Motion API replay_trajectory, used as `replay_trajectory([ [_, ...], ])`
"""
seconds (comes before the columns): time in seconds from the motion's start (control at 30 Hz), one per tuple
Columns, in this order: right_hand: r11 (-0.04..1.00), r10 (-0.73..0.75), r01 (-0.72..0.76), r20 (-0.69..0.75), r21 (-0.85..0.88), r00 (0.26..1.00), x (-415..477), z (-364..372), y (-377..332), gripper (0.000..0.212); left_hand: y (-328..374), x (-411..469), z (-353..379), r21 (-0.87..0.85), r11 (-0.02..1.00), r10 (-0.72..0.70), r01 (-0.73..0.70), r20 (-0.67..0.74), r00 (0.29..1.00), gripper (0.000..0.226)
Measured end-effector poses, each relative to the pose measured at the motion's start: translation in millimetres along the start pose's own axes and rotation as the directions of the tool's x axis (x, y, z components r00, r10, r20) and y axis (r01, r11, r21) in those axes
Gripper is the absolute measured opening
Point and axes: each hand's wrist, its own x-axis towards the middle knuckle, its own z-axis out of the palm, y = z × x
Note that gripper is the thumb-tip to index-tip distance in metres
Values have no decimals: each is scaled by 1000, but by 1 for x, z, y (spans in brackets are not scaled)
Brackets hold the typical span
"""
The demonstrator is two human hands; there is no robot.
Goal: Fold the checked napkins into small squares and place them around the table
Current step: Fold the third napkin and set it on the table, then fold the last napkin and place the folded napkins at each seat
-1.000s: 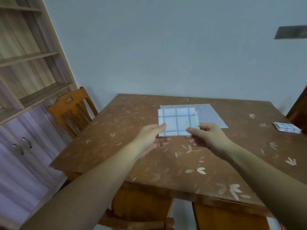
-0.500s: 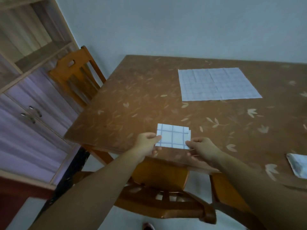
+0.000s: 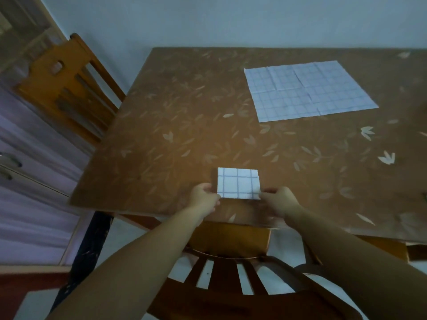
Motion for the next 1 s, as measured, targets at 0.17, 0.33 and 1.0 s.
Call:
replay_trajectory([
  [0.17,997,-71,70,-104,-15,992,-1,-14,-10,27,22,13,-23,196,972,149,-132,-75,986,38],
  [0.33,971,-209,186,-163,-147,964,-4,-59,-43,36,96,12,-21,374,838,405,-398,63,912,36],
  [1.0,757,-395,270,-89,-595,914,179,-193,-71,56,228,131,156,812,369,464,-452,260,847,63],
])
